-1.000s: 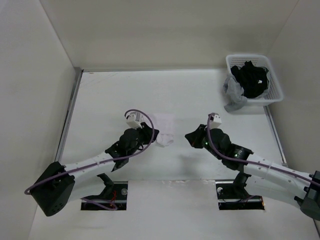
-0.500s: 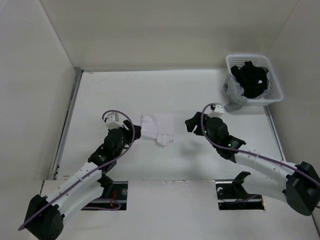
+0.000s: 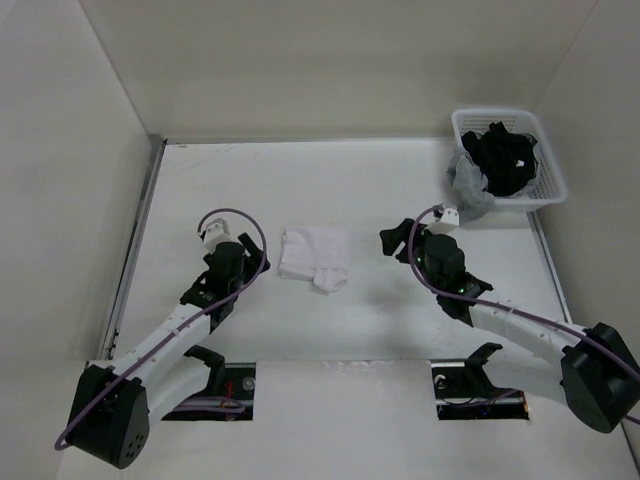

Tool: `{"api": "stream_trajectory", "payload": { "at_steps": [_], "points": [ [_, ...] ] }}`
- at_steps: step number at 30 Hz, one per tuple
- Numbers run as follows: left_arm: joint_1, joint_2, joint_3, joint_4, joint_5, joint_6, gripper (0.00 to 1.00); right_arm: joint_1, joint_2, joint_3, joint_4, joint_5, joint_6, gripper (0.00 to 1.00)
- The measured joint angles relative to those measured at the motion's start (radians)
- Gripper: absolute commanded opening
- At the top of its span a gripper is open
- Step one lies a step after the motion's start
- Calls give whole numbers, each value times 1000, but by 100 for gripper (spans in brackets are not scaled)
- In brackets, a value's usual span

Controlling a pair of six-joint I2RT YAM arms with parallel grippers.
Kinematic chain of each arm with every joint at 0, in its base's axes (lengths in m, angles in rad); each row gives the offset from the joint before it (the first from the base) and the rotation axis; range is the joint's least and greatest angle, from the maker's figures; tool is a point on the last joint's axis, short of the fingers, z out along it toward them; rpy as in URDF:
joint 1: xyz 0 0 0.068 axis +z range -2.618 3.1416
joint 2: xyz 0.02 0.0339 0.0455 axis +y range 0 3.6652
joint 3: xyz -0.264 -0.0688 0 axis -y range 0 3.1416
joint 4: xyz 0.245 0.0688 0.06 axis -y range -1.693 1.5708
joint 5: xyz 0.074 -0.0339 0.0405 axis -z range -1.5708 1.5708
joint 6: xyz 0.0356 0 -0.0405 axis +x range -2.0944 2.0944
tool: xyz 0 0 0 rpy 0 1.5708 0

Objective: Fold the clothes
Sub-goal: Fold the tank top

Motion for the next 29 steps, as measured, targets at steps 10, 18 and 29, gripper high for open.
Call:
{"api": "stream_trajectory", "payload": {
  "at_steps": [10, 18, 29],
  "points": [
    [0, 130, 0, 95, 45, 22, 67, -1, 44, -2, 13, -9, 3, 61],
    [0, 198, 8, 163, 88, 42, 69, -1, 55, -2, 27, -21, 3, 53],
    [11, 194, 18, 179, 128, 35, 65, -2, 75, -2, 29, -28, 3, 59]
  ]
}}
